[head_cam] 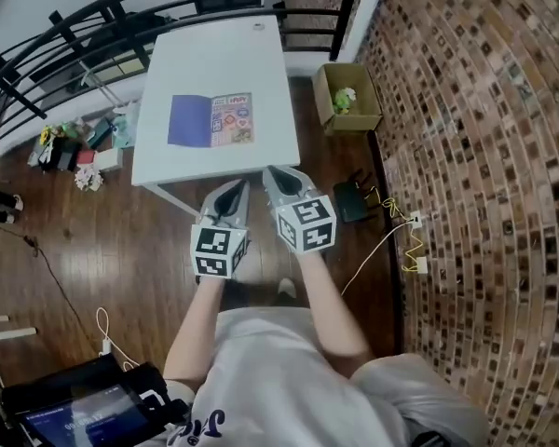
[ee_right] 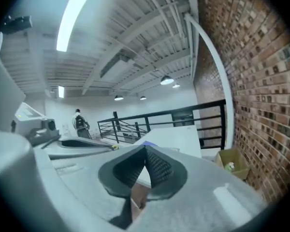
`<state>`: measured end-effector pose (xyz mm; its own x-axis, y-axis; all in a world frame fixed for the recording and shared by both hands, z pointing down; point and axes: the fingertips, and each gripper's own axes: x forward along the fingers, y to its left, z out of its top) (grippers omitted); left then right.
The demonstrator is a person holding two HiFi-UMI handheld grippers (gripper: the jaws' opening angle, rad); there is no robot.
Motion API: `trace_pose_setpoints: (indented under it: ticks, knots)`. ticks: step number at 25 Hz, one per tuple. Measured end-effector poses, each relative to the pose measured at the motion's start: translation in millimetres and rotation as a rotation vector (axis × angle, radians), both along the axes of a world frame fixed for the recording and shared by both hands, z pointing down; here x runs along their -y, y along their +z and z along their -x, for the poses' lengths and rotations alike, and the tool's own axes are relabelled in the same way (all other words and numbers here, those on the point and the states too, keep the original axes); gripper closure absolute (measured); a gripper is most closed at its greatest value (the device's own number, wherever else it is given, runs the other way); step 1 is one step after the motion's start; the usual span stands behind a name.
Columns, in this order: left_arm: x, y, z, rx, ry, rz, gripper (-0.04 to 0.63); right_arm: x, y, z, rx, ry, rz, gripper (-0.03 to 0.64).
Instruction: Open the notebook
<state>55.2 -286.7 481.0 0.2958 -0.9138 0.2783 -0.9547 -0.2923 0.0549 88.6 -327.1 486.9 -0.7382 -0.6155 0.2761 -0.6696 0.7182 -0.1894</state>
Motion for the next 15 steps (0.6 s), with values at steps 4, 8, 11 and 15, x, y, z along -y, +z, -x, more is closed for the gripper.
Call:
trace_pose_setpoints:
  ticks: [4, 8, 11, 15]
  knots:
    - [-14.2, -69.7, 24.1, -0.012, -0.064, -0.154, 0.578, -21.2, -64.7, 2.9, 0.025, 0.011, -0.137, 0.624]
    - [-35.2, -118.2, 37.3, -0.015, -0.062, -0.274, 0.579, -12.8, -89.1, -3.1, 0.034, 0.099, -0.184, 0.624]
    - [-52.9, -116.0, 53.1, -0.003, -0.078, -0.284, 0.578, -24.6, -96.5, 7.1, 0.065, 0.105, -0.174, 0.624]
    - [-77.4, -101.1, 82.1, -0.025, -0.118, -0.257, 0.58, -56.8, -99.2, 52.8, 0.061, 0.034, -0.194, 0.624]
